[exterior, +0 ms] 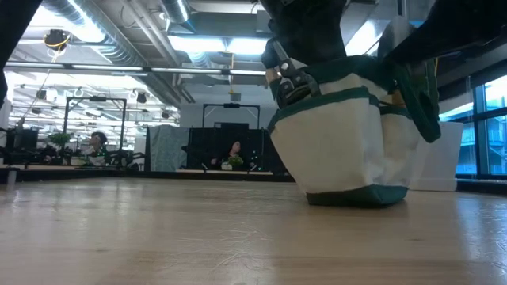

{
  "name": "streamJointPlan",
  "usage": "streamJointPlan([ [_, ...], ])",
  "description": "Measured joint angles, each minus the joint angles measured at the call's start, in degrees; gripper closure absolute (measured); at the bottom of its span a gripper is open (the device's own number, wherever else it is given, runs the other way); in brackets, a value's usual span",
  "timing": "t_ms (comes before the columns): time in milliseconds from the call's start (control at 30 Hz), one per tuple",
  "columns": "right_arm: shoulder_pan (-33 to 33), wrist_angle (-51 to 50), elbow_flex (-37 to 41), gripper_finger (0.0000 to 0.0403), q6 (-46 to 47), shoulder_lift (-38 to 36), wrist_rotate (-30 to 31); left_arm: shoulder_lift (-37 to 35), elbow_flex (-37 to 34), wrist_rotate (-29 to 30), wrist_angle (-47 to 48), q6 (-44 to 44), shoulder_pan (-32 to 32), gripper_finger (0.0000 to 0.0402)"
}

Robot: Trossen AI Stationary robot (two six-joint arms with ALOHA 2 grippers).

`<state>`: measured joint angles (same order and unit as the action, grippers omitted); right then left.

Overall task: Pick & Place Garden tools in Gardening bag
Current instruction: Put the brown trowel into the green gardening bag

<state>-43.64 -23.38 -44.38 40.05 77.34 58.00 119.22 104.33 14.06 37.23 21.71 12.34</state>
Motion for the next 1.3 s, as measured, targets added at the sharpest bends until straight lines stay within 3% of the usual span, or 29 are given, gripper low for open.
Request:
streamJointPlan([
  [267,0.0,0.0,0.0,0.0401,10.79,0.0,2.46,0.0,0.0,0.0,0.0,0.0,0.0,0.04],
  [700,0.02,-1.5,0.0,0.039,11.54,0.0,0.1,0.0,0.0,-0.07,0.01,-0.44,0.11,0.04],
  [867,0.02,-3.67,0.0,0.0332,11.63,0.0,-0.09,0.0,0.0,-0.12,0.0,-0.39,0.11,0.04],
  [1133,0.02,-3.67,0.0,0.019,10.27,0.0,4.28,0.0,0.0,-0.26,0.02,-0.28,0.45,0.0399],
  [1300,0.0,-3.5,0.0,0.0153,8.41,0.0,4.79,0.0,0.0,-0.26,0.02,-0.22,0.5,0.0399],
])
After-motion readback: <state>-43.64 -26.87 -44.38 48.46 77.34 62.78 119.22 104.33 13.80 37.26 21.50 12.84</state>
